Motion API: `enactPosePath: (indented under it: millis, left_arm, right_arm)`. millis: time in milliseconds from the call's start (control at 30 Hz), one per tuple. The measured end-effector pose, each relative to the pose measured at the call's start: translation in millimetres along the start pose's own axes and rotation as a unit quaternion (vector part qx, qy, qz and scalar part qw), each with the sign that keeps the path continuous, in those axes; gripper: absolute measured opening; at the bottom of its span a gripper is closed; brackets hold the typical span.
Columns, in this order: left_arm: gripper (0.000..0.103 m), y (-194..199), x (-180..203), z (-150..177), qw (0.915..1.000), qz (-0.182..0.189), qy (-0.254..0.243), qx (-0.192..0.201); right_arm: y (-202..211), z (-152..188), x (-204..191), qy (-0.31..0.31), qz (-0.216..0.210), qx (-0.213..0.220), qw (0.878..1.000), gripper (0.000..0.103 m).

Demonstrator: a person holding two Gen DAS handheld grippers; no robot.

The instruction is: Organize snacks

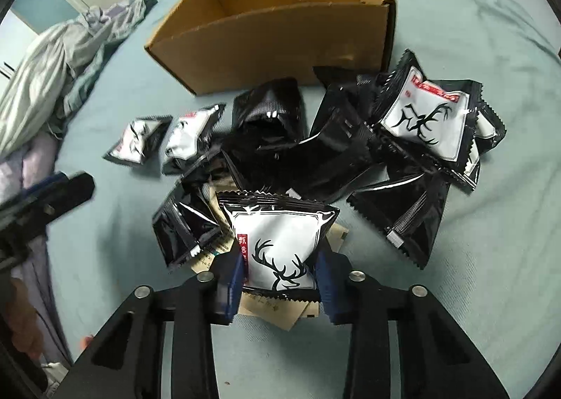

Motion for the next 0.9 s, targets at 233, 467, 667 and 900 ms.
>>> enactPosePath:
  millis: [233, 467, 667, 900]
  left_arm:
    - [0.088, 4.3, 19.6, 5.4, 0.9993, 0.02, -0.031, 0.009]
    - [0.088, 0.5, 30.6, 9.8, 0.9984, 0.044, -0.036, 0.006]
    - [0.088, -14.0, 55.7, 18.8, 0.996, 0.074, -0.05, -0.008]
    - [0.087, -45.1, 77.3, 28.8, 0.9944, 0.072, -0.068, -0.036]
  right_arm:
    - [46.2, 0.1, -9.3, -0.005, -0.05, 0.039, 0.998, 0.028]
    - [96.0, 10.2, -1.4, -0.005, -0.065, 0.069, 0.995, 0.028]
    - [121.7, 18.3, 7.6, -0.014, -0.063, 0.081, 0.995, 0.028]
    - [122.4, 16.9, 7.8, -0.017, -0.063, 0.079, 0.995, 0.028]
Point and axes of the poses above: each gripper's, at about its wrist camera, not at the fingertips, and y roughly against the way its jaws point, x to its right, z to its underside, the point moved 10 cm from there along -y, roughly the way its jaws point, and after that the axes turned 12 degrees about -z, right-handed, at the moved point
